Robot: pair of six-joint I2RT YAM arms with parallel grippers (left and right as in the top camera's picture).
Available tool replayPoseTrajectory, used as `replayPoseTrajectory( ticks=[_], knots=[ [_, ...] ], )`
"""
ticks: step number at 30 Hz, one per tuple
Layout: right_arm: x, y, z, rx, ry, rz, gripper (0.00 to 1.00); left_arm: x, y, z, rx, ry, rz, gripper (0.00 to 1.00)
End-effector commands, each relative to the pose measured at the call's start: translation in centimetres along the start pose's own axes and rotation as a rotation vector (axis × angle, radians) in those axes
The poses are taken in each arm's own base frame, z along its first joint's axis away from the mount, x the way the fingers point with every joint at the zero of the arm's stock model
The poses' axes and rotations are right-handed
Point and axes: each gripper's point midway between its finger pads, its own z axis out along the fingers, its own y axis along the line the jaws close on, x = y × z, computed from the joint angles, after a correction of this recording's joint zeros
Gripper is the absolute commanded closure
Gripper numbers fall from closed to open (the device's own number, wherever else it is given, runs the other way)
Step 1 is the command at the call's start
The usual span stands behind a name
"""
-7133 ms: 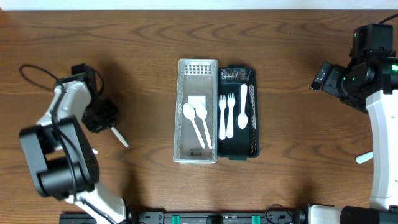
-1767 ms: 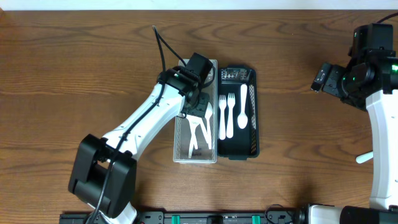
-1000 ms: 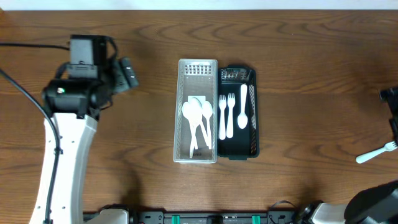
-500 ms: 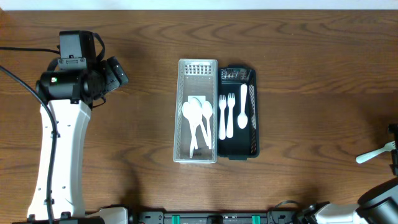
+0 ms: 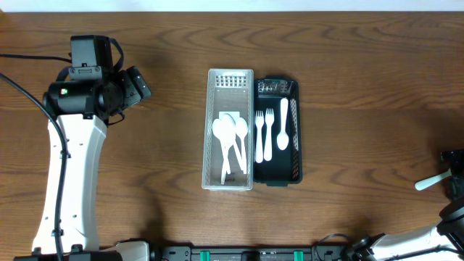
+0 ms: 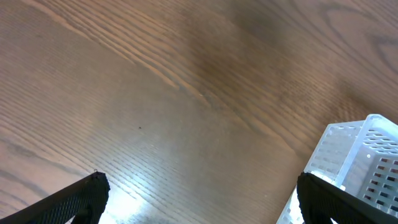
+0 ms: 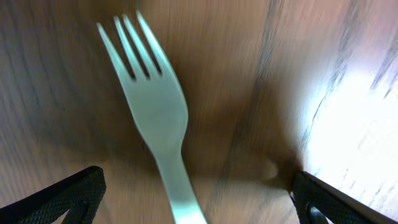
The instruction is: Pack container
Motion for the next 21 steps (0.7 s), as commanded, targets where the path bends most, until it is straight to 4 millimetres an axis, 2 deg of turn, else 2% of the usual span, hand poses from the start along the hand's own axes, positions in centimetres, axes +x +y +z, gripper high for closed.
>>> replayPoseTrajectory(
  ticks=[1, 4, 8, 17, 21],
  knots=[
    [-0.8, -1.0, 0.2, 0.073, -0.033, -0.059, 0.01, 0.1, 0.2, 0.2, -0.007, 0.008, -0.015, 0.02],
    [-1.1, -1.2, -0.5, 0.14, -0.053, -0.094, 0.01, 0.2, 0.2, 0.2, -0.007, 0.008, -0.039, 0.02],
    [-1.0, -0.1, -1.4, 0.196, -0.077, -0.141, 0.01, 0.2, 0.2, 0.2, -0.007, 0.008, -0.039, 0.02],
    [-0.5, 5.0, -3.1, 0.156, -0.124, -0.216, 0.01, 0.5, 0.4, 0.2, -0.013, 0.021, -0.037, 0.02],
    [-0.7, 5.8, -3.5, 0.151, -0.128, -0.223, 0.01, 0.5, 0.4, 0.2, -0.015, 0.024, -0.037, 0.02]
  ],
)
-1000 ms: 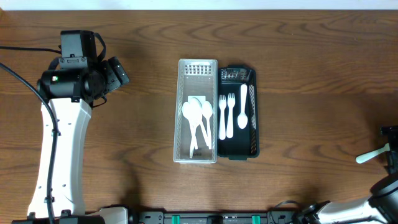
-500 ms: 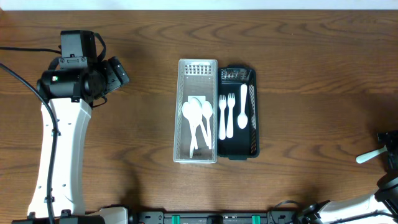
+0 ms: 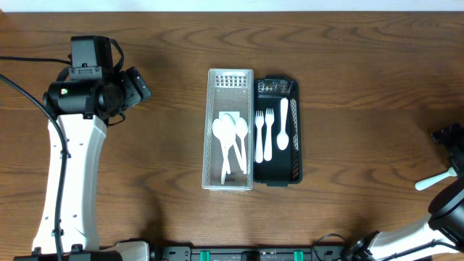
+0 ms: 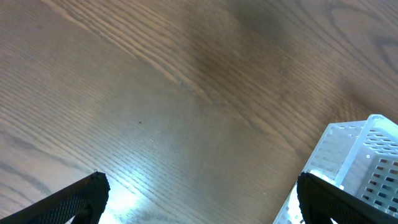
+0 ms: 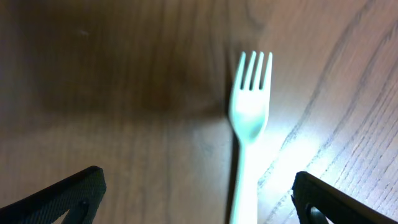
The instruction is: Pack container
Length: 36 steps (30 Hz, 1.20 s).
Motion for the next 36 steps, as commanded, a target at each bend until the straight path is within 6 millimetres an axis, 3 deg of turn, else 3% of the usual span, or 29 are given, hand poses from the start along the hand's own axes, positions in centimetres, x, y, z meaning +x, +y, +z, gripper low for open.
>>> replayPoseTrajectory(
  ticks=[1, 12, 22, 36],
  knots=[
    [-0.5, 0.0, 0.1, 0.027, -0.008, 0.015, 0.01, 0.2, 0.2, 0.2, -0.008, 0.008, -0.012, 0.02],
    [2.8, -1.5, 4.6, 0.126, 0.155, 0.003, 0.01, 0.2, 0.2, 0.2, -0.008, 0.008, -0.012, 0.02],
    [2.7, -2.3, 5.8, 0.129, 0.175, 0.026, 0.01, 0.2, 0.2, 0.2, -0.008, 0.009, -0.012, 0.02],
    [2.9, -3.3, 5.9, 0.137, 0.199, 0.05, 0.38, 0.2, 0.2, 0.2, -0.008, 0.008, -0.012, 0.02]
  ],
)
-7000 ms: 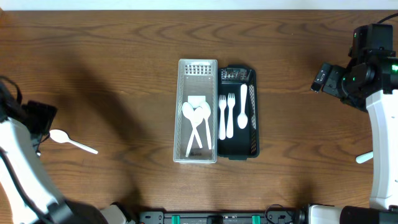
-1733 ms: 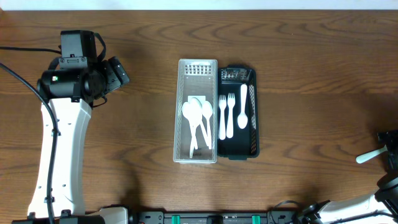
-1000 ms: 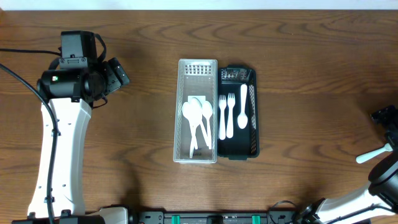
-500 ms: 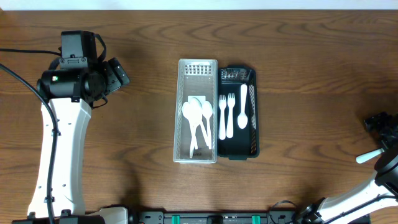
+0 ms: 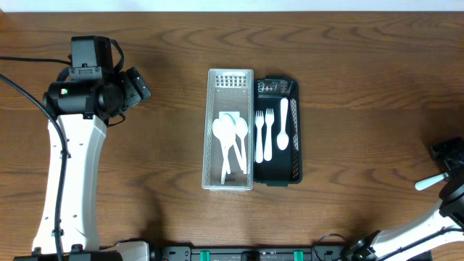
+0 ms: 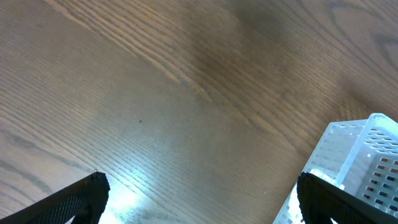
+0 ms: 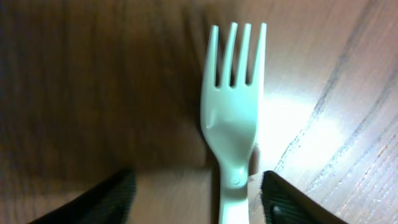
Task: Pack container
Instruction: 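Grasp the white fork on the right with the right gripper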
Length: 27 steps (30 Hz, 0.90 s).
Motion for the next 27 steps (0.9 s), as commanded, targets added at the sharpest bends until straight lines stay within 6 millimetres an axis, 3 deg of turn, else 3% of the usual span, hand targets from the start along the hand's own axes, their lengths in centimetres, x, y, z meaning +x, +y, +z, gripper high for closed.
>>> replayPoseTrajectory(
  ticks=[1, 7, 18, 27],
  knots=[
    [1.0, -1.2, 1.8, 0.056, 0.049, 0.004, 0.41, 0.1, 0.2, 0.2, -0.007, 0.007, -0.012, 0.02],
    [1.1, -1.3, 1.9, 0.058, 0.053, 0.008, 0.52, 0.1, 0.2, 0.2, -0.007, 0.006, -0.012, 0.02],
    [2.6, -2.2, 3.5, 0.061, 0.085, 0.046, 0.52, 0.1, 0.2, 0.2, -0.007, 0.006, -0.012, 0.02],
    [2.7, -2.9, 3.7, 0.054, 0.101, 0.072, 0.52, 0.1, 0.2, 0.2, -0.007, 0.007, -0.011, 0.02]
  ],
)
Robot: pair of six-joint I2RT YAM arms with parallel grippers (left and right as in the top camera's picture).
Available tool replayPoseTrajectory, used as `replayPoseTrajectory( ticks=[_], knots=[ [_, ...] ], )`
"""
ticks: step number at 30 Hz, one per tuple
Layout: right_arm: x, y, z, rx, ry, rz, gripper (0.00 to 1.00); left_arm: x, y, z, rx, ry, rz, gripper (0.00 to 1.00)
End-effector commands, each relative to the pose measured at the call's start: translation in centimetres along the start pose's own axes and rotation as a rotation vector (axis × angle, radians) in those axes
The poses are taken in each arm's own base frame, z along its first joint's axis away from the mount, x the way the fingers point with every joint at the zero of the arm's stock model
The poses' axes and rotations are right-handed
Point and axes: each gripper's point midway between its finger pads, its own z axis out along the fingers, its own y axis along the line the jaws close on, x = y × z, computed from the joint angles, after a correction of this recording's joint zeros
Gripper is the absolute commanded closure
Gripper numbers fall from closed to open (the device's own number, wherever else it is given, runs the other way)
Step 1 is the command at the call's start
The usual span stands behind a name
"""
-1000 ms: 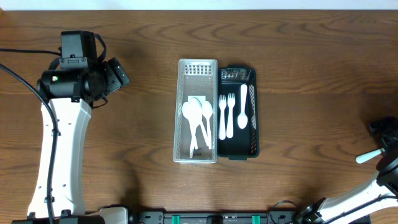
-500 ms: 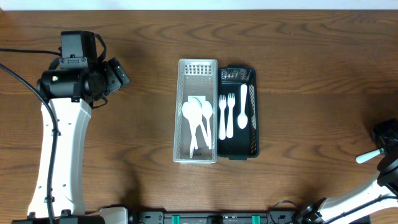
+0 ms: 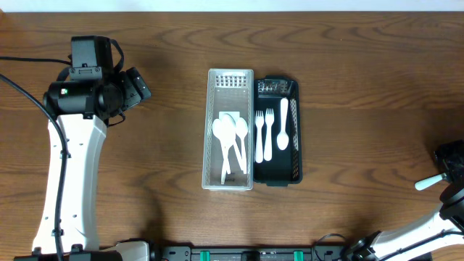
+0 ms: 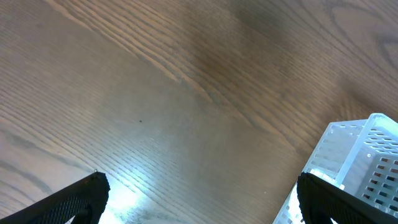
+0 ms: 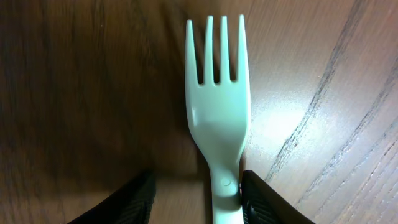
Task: Pack container
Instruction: 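Grasp the white fork on the right with the right gripper, then carry the fork with the right gripper into the dark green basket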
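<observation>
A white plastic fork [image 5: 217,118] lies on the wooden table, tines pointing away from the right wrist camera; overhead, its end [image 3: 429,182] pokes out at the far right edge. My right gripper [image 5: 198,186] straddles its handle with narrowed jaws: the right finger [image 5: 264,199] touches the handle, and a gap remains beside the left finger. A clear basket [image 3: 230,130] holds white spoons. The black tray [image 3: 276,170] beside it holds two forks and a spoon. My left gripper [image 4: 202,199] hangs wide open over bare table at the far left.
The basket's corner [image 4: 357,162] shows at the right of the left wrist view. The left arm [image 3: 72,174] stretches along the left side of the table. The right arm's wrist [image 3: 451,163] sits at the right edge.
My right gripper's fingers have drawn in closer around the fork's handle, the right one now touching it. The fork looks nearer and more centred. The left arm has not moved.
The fork first sat close and skewed under my wide-open right gripper. Then it appeared smaller and farther off. After that the gripper was down over it with its fingers coming inward, and now they flank the handle closely. The left arm and both containers stayed the same.
</observation>
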Motion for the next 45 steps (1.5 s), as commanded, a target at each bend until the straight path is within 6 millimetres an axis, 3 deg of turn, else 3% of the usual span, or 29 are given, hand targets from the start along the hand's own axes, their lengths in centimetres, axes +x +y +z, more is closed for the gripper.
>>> replayPoseTrajectory(
  ticks=[1, 7, 10, 17, 20, 26, 29, 32, 37, 42, 45],
  knots=[
    [2.4, -2.8, 3.3, 0.092, 0.097, 0.032, 0.52, 0.1, 0.2, 0.2, -0.007, 0.007, -0.012, 0.02],
    [2.3, -3.1, 3.3, 0.093, 0.1, 0.039, 0.56, 0.1, 0.2, 0.2, -0.007, 0.006, -0.012, 0.02],
    [2.5, -3.2, 3.4, 0.096, 0.106, 0.04, 0.68, 0.1, 0.2, 0.2, -0.007, 0.007, -0.012, 0.02],
    [2.5, -3.3, 3.4, 0.081, 0.116, 0.055, 0.82, 0.1, 0.2, 0.2, -0.007, 0.006, -0.012, 0.02],
    [2.6, -3.2, 3.4, 0.078, 0.12, 0.055, 0.98, 0.1, 0.2, 0.2, -0.007, 0.007, -0.012, 0.02],
    [3.1, -2.0, 3.3, 0.046, 0.131, 0.025, 0.99, 0.1, 0.2, 0.2, -0.007, 0.006, -0.012, 0.02],
    [3.5, -0.3, 2.5, 0.031, 0.106, -0.045, 0.99, 0.1, 0.2, 0.2, -0.007, 0.006, -0.012, 0.02],
    [3.8, 2.2, 0.7, -0.002, 0.055, -0.13, 0.99, 0.1, 0.2, 0.2, -0.007, 0.006, -0.012, 0.02],
    [5.2, 7.8, -4.2, -0.1, -0.061, -0.328, 0.99, 0.1, 0.2, 0.2, -0.007, 0.007, -0.012, 0.02],
    [9.5, 12.8, -10.3, -0.232, -0.15, -0.526, 0.99, 0.1, 0.2, 0.2, -0.007, 0.007, -0.012, 0.02],
    [13.3, 15.0, -13.7, -0.307, -0.188, -0.645, 0.99, 0.1, 0.2, 0.2, -0.007, 0.007, -0.011, 0.02]
  ],
)
